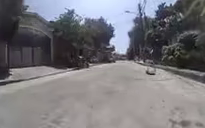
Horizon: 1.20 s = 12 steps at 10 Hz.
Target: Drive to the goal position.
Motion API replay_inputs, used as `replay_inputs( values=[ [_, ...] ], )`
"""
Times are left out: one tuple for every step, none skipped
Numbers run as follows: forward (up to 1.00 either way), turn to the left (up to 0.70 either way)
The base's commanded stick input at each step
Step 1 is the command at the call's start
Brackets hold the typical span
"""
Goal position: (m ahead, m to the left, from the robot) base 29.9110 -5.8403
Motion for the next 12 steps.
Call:
replay_inputs(
  values=[
    [1.00,-0.38],
    [1.00,-0.38],
    [1.00,-0.38],
    [1.00,-0.38],
    [1.00,-0.38],
    [1.00,-0.38],
    [1.00,-0.38],
    [1.00,-0.38],
    [1.00,-0.38],
    [1.00,-0.38],
    [1.00,-0.38],
    [1.00,-0.38]
  ],
)
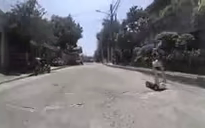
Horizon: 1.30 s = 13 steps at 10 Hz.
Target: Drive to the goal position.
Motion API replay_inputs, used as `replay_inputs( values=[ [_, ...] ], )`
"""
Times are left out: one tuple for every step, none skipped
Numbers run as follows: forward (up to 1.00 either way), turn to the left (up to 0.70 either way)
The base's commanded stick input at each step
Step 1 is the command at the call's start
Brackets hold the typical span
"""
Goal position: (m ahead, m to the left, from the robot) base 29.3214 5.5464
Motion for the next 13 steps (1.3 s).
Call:
replay_inputs(
  values=[
    [1.00,-0.22],
    [1.00,0.02],
    [1.00,0.02],
    [1.00,0.02],
    [1.00,0.02],
    [1.00,0.02],
    [1.00,0.02],
    [0.39,0.01],
    [1.00,0.02],
    [1.00,0.02],
    [1.00,0.02],
    [1.00,0.02],
    [1.00,0.02]
  ],
)
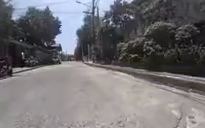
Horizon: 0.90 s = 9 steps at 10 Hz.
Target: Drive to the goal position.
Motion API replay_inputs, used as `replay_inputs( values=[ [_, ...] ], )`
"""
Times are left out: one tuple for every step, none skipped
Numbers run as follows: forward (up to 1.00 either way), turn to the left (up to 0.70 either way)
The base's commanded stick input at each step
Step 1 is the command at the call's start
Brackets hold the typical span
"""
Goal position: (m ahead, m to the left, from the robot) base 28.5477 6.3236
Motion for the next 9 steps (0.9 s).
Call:
replay_inputs(
  values=[
    [1.00,0.02],
    [0.84,0.02],
    [1.00,0.02],
    [1.00,0.02],
    [1.00,0.02],
    [1.00,0.02],
    [1.00,0.02],
    [1.00,0.02],
    [1.00,0.18]
  ],
)
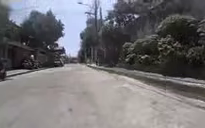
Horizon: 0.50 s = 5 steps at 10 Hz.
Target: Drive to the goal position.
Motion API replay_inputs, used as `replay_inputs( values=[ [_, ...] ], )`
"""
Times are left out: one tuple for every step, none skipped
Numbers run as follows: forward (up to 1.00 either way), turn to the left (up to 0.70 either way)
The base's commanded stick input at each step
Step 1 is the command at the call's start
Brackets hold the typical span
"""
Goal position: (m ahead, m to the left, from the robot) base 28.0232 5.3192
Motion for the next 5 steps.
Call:
replay_inputs(
  values=[
    [1.00,0.42],
    [1.00,0.27],
    [1.00,0.02],
    [1.00,0.02],
    [1.00,0.02]
  ],
)
